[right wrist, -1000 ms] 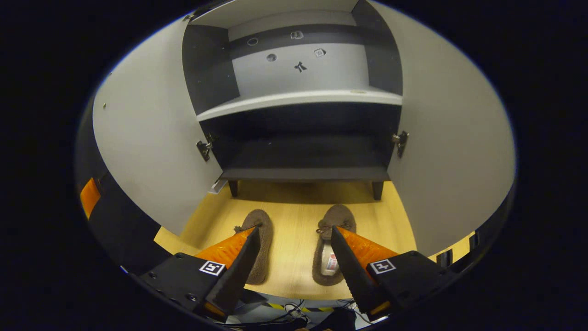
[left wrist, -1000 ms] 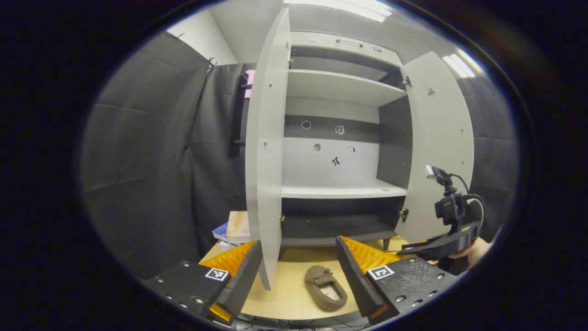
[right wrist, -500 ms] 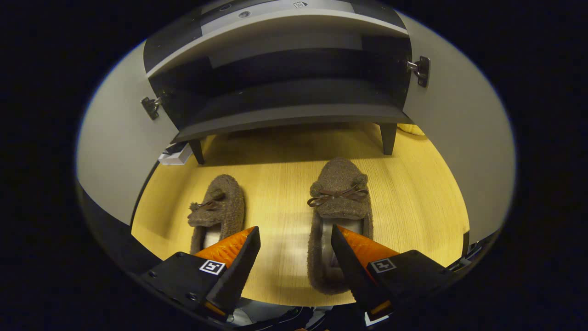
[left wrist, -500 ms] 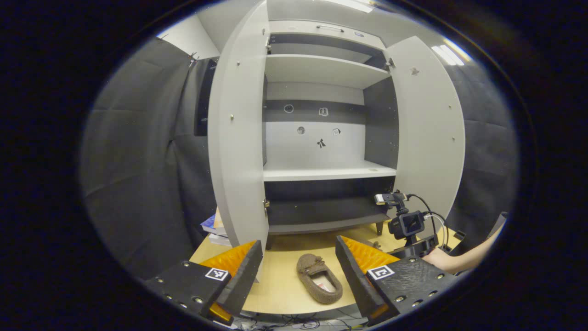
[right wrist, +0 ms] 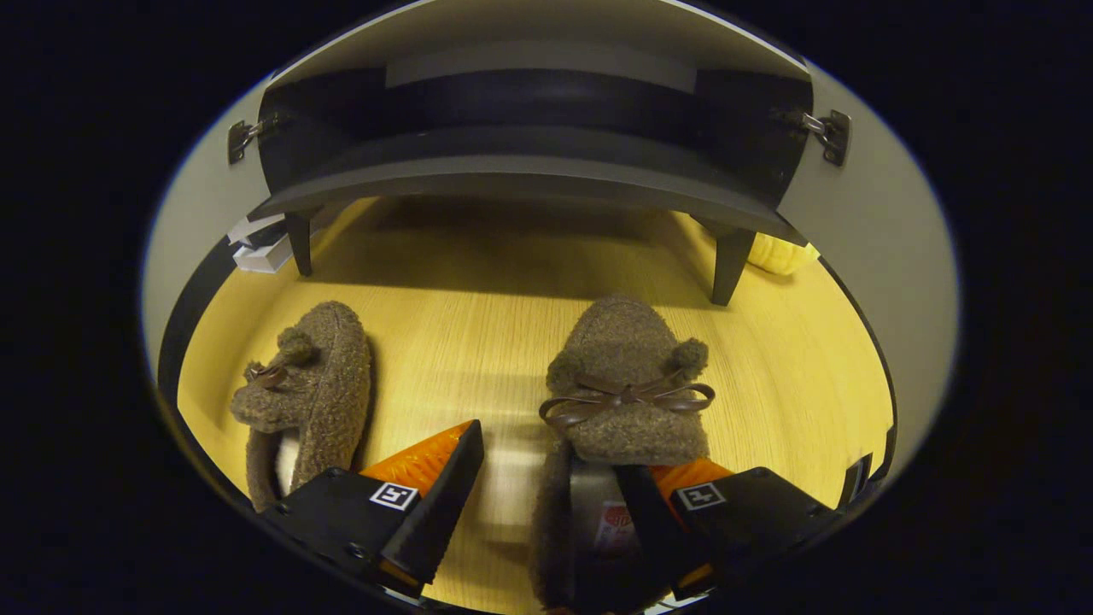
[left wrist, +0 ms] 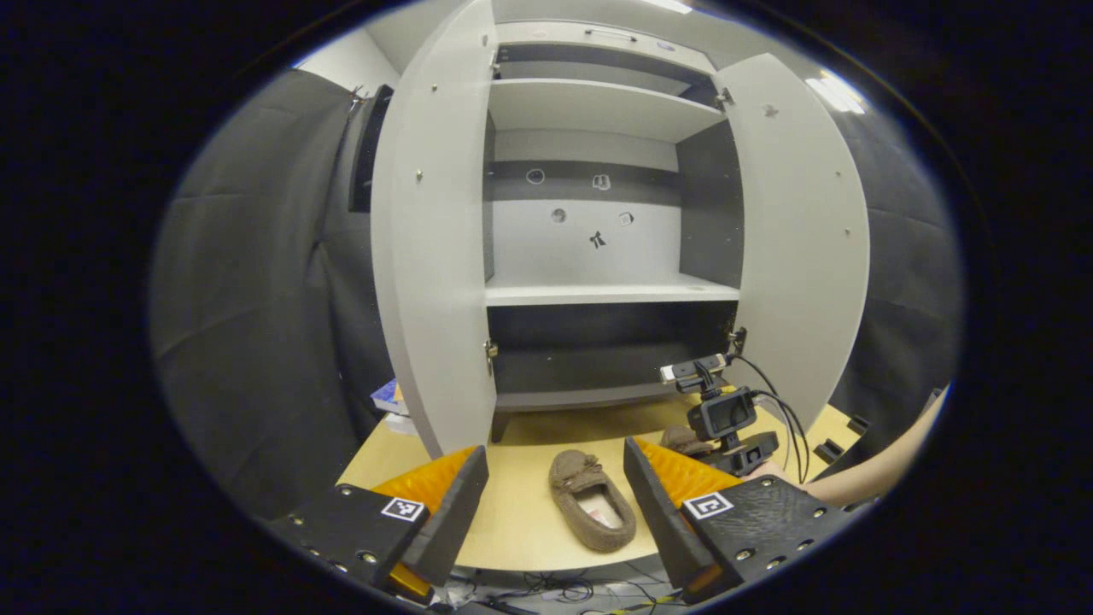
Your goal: Grab one shoe with the right hand and put it into the shoe cabinet, grab the other shoe with the left hand and put it into the shoe cabinet; then close the right door with the right hand and the left door with the left hand.
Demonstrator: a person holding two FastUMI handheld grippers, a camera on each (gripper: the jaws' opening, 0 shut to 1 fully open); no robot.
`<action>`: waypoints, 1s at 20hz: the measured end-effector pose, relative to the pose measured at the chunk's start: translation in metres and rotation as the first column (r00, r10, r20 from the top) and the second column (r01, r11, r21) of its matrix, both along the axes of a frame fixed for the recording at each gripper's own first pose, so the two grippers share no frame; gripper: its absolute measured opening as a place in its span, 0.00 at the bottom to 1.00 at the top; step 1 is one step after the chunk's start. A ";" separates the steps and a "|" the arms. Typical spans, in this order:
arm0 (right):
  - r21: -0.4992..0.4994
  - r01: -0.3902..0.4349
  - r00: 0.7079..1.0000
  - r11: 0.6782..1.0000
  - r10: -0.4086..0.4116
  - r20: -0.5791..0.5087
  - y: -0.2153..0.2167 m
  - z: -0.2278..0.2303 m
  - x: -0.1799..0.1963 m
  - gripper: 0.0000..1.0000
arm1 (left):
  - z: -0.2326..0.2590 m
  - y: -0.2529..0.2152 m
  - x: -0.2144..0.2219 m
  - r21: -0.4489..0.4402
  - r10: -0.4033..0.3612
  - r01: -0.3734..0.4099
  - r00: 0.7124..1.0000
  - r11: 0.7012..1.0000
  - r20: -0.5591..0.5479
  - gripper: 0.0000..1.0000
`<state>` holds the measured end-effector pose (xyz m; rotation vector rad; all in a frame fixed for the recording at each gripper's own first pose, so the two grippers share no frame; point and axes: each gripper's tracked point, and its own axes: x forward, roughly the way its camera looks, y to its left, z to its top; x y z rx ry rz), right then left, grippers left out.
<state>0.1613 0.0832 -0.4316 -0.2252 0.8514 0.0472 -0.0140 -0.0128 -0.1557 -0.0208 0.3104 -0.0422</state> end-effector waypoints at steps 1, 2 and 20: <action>-0.039 -0.029 1.000 0.999 0.028 -0.006 0.000 0.000 -0.002 0.93 | -0.003 0.001 -0.004 -0.002 0.006 -0.006 1.000 1.000 -0.005 0.93; -0.092 -0.054 0.999 0.994 0.054 -0.001 -0.004 -0.002 -0.002 0.92 | -0.007 0.001 -0.007 0.000 0.009 -0.009 1.000 1.000 -0.011 0.93; 0.034 -0.056 0.995 0.998 0.059 -0.078 -0.029 0.047 -0.066 0.02 | 0.007 -0.021 -0.032 0.010 -0.013 0.013 1.000 1.000 0.026 0.93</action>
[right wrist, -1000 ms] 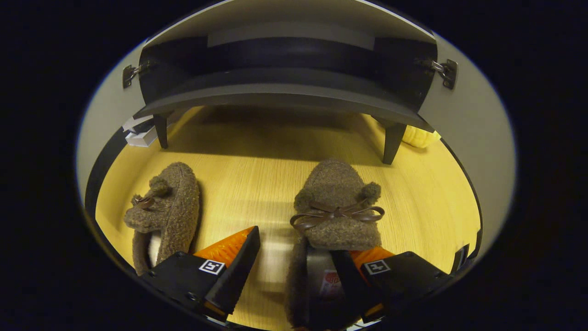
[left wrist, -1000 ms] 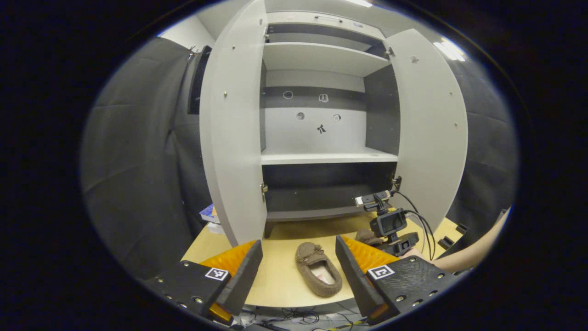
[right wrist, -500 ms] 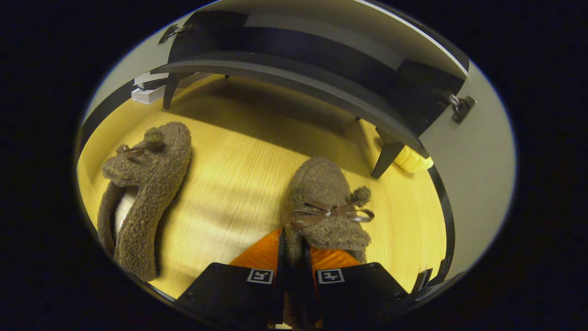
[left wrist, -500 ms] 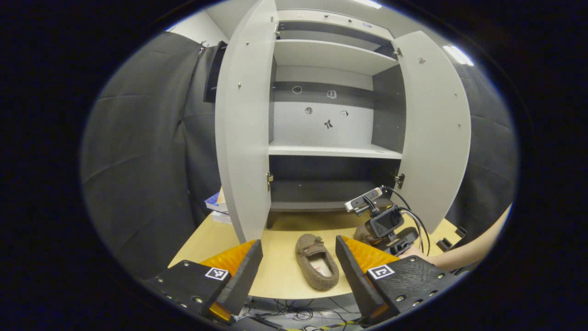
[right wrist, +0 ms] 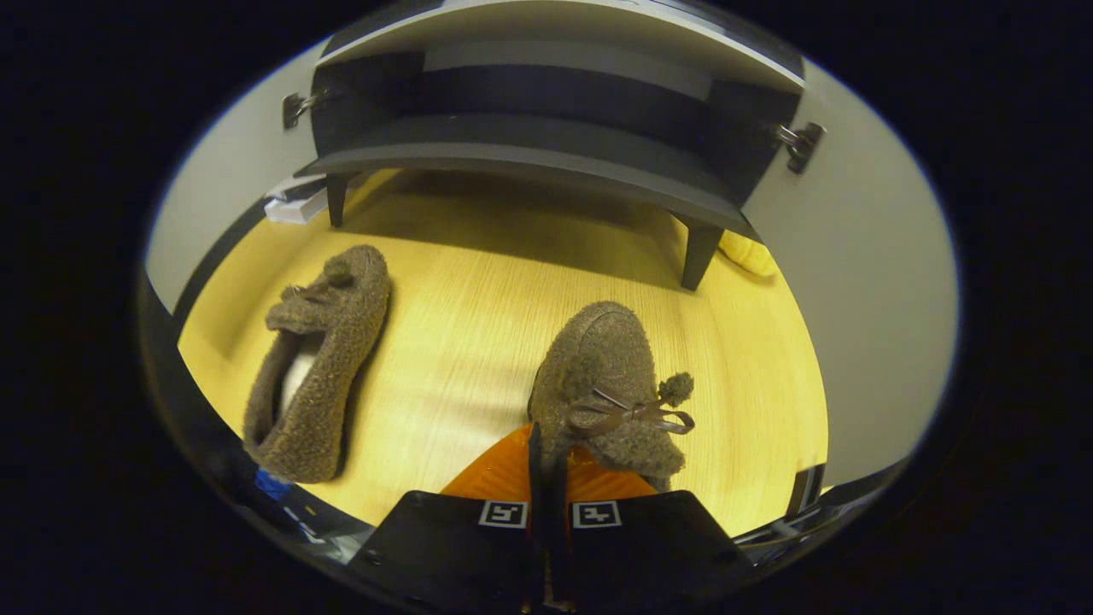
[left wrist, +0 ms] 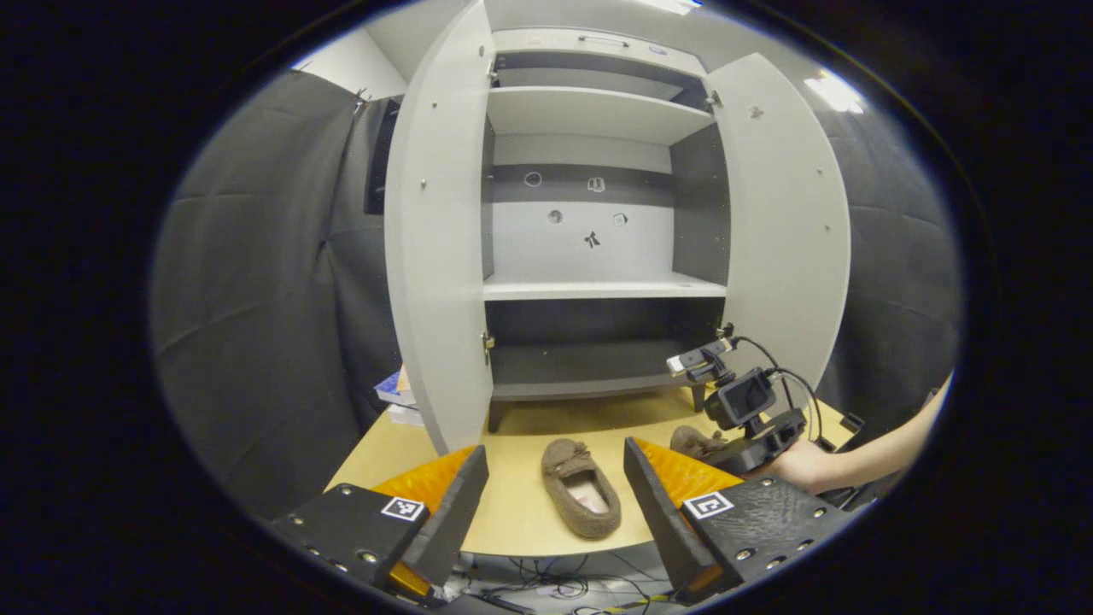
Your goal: Grab one shoe with the right hand and put it into the shoe cabinet, grab the other shoe with the left hand and put it into the shoe cabinet; then close the right door with the right hand and the left door with the left hand.
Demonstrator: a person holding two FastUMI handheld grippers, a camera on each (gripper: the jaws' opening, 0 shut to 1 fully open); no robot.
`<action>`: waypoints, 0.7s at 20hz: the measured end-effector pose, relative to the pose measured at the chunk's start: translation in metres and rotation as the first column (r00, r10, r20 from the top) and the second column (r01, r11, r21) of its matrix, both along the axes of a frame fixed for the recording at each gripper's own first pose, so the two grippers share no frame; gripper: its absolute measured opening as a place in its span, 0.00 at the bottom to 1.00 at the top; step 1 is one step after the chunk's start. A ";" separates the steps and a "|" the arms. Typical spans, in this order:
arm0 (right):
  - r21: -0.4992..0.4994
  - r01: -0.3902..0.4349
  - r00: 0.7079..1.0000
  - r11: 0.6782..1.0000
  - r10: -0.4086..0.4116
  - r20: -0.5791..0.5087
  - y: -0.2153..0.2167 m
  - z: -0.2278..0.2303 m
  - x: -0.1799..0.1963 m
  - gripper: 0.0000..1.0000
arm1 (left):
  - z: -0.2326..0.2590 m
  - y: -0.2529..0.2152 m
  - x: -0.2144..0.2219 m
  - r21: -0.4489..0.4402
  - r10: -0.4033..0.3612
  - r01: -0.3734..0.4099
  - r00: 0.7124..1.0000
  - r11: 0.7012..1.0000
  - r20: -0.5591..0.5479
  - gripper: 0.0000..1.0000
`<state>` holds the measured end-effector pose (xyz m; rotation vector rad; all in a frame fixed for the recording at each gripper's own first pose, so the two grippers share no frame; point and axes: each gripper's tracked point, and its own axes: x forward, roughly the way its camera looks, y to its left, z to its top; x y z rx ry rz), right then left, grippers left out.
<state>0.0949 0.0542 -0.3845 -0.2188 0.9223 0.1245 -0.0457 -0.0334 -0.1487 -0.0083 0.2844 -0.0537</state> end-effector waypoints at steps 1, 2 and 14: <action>0.026 0.007 1.000 1.000 -0.007 0.006 0.000 0.009 -0.003 0.05 | 0.003 -0.001 0.000 0.002 -0.003 0.003 1.000 1.000 0.009 0.93; 0.046 0.008 1.000 0.999 -0.009 0.015 0.003 0.017 -0.004 0.05 | 0.006 -0.002 0.000 0.006 -0.006 0.006 1.000 1.000 0.019 0.93; 0.195 -0.073 0.991 0.978 0.049 0.124 0.023 0.147 -0.046 0.05 | 0.025 0.001 0.014 0.001 -0.082 0.082 0.992 0.997 0.099 0.93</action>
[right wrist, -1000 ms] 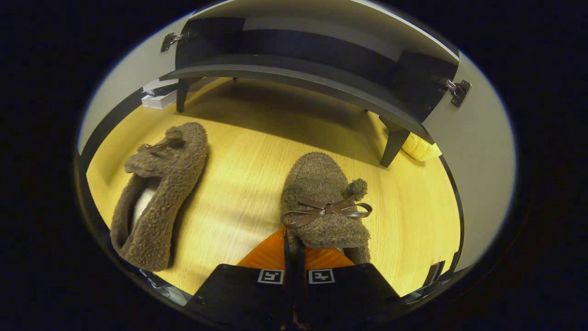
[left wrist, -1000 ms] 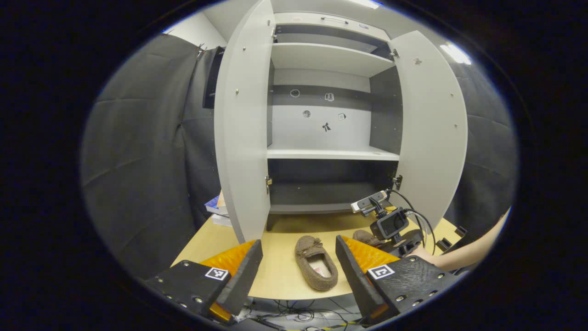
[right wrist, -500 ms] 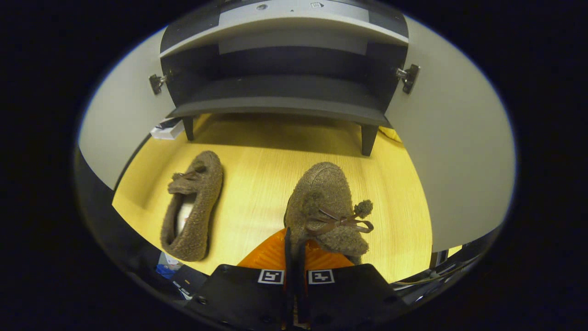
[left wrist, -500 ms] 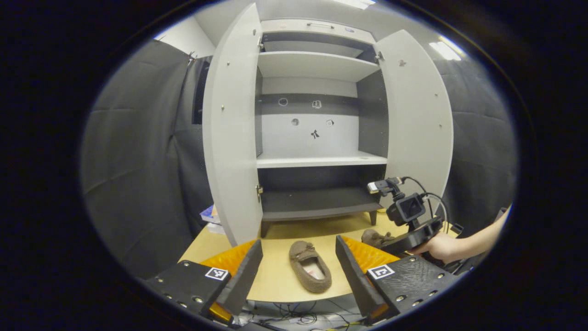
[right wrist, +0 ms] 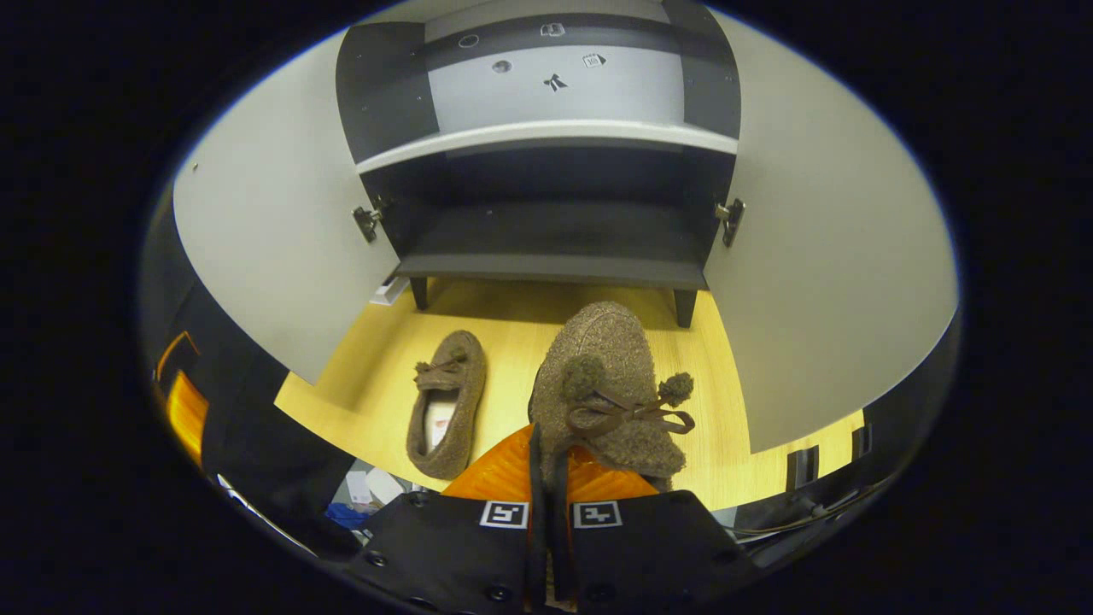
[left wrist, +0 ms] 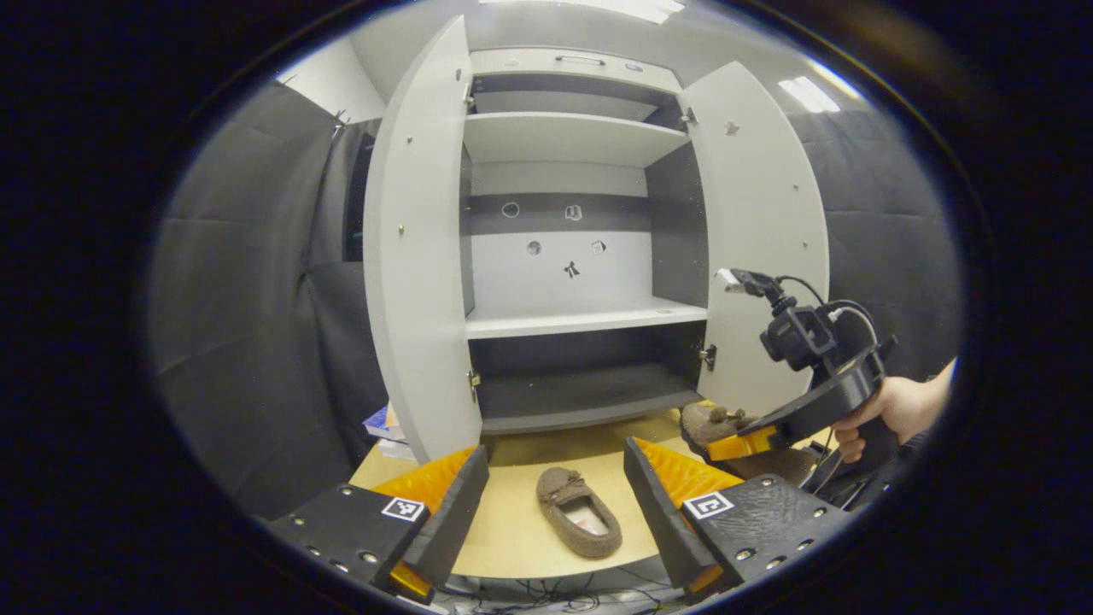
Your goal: Grab one shoe with the right hand and put it into the shoe cabinet, grab the other shoe with the left hand and put it into the shoe cabinet; then close the right door with the right hand and the left door with the left hand.
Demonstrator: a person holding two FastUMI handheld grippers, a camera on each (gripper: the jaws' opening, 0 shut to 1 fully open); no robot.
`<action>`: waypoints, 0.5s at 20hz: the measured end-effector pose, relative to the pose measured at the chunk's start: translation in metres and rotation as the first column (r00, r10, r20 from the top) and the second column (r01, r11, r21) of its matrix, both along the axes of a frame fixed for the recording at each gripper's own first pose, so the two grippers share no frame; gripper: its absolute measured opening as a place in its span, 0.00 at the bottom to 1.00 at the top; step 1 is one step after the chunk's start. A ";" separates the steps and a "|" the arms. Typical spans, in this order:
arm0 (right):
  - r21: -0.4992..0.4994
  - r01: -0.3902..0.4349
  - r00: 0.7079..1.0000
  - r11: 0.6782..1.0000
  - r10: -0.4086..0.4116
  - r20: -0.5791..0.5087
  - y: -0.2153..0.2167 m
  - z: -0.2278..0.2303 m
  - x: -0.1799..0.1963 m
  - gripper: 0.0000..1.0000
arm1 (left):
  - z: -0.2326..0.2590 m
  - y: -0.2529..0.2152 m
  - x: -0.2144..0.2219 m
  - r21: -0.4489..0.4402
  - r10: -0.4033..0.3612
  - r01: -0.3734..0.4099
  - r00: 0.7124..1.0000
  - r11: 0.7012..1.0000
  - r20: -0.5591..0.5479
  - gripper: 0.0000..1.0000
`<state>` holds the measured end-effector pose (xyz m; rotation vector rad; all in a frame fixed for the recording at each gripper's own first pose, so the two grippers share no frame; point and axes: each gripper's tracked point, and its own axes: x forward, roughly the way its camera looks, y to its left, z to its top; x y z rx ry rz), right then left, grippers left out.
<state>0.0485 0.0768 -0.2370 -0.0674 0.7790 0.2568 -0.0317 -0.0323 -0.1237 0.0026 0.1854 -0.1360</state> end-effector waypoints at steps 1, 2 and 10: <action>0.014 -0.002 1.000 1.000 0.002 0.020 0.003 0.015 -0.002 0.01 | 0.000 -0.001 0.004 -0.022 -0.009 0.009 1.000 1.000 -0.002 0.97; 0.023 -0.004 0.999 1.000 0.003 0.043 0.007 0.030 0.000 0.05 | 0.000 -0.003 0.007 -0.043 -0.026 0.026 1.000 0.999 0.002 1.00; 0.071 -0.025 0.978 0.997 0.010 0.209 0.026 0.109 0.032 0.05 | 0.008 -0.025 0.019 -0.106 -0.075 0.077 0.997 0.991 0.019 1.00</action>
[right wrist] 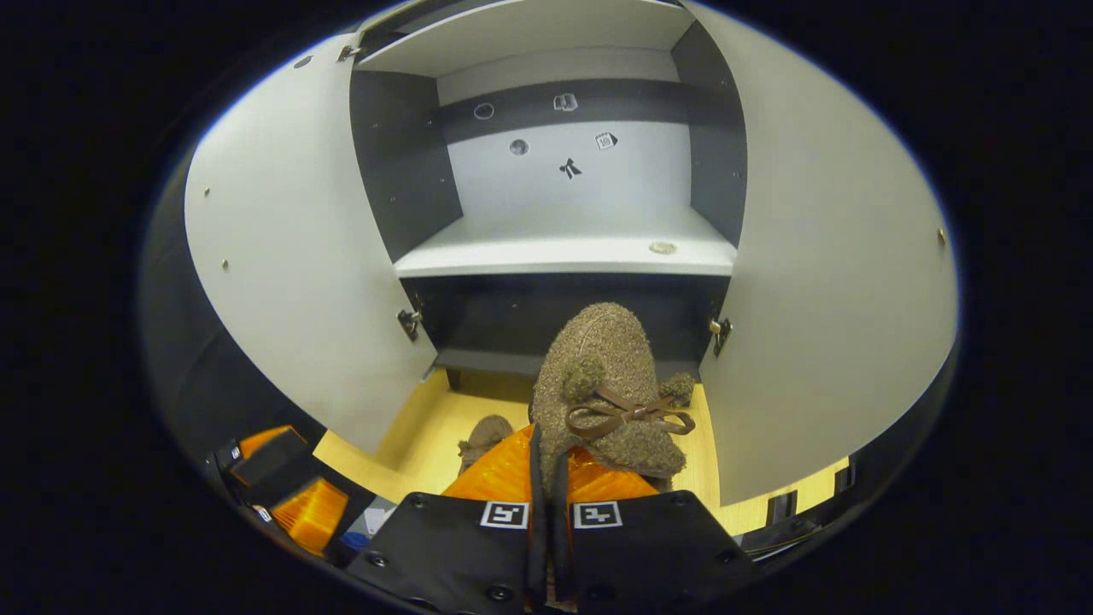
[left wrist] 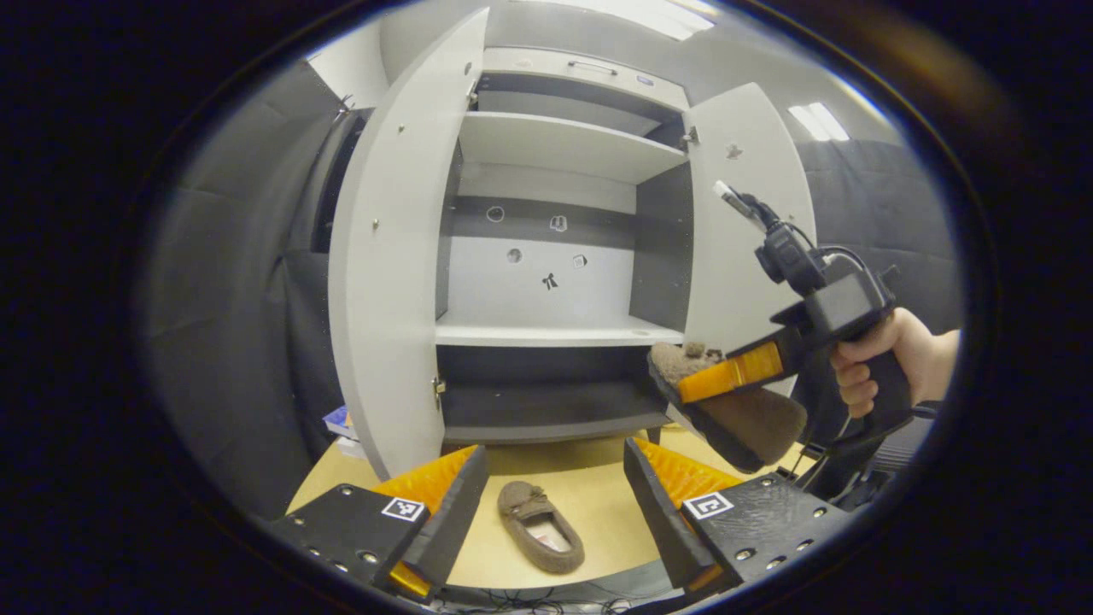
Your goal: Grab one shoe with the right hand and put it into the shoe cabinet, grab the other shoe with the left hand and put it into the shoe cabinet; then close the right door with the right hand and the left door with the left hand.
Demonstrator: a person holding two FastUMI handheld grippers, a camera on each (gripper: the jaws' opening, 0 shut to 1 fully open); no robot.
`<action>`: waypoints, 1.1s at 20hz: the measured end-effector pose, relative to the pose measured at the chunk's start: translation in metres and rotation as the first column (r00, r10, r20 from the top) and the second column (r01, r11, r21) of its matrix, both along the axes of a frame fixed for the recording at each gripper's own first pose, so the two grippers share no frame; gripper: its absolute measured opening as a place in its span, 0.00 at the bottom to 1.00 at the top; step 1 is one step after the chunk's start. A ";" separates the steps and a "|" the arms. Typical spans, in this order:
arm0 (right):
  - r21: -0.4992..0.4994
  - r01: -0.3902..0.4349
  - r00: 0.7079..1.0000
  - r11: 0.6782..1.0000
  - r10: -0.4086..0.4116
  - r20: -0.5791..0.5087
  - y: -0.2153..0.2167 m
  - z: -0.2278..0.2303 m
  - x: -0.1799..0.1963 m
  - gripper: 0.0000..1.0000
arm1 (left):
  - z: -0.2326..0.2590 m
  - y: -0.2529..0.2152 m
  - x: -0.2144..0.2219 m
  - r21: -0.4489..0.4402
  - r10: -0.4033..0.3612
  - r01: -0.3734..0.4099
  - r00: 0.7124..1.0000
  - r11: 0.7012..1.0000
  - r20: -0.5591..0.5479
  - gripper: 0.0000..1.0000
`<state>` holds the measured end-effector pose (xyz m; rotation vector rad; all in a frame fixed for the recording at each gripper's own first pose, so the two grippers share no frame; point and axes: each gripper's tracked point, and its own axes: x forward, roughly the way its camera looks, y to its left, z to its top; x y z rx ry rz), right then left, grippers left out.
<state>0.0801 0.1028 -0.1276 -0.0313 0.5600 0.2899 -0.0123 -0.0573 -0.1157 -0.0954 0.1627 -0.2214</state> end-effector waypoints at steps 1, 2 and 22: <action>0.005 0.001 1.000 1.000 -0.001 0.021 0.002 0.010 0.007 0.05 | -0.002 -0.001 0.000 -0.010 -0.006 0.006 1.000 1.000 -0.005 1.00; 0.012 0.001 0.999 1.000 -0.001 0.038 0.004 0.017 0.012 0.05 | -0.002 -0.002 0.000 -0.015 -0.010 0.010 1.000 1.000 -0.008 0.93; 0.049 0.029 0.965 0.998 -0.040 0.260 0.015 0.119 0.176 0.05 | 0.025 -0.004 0.070 -0.035 0.054 -0.053 0.998 0.998 0.023 0.93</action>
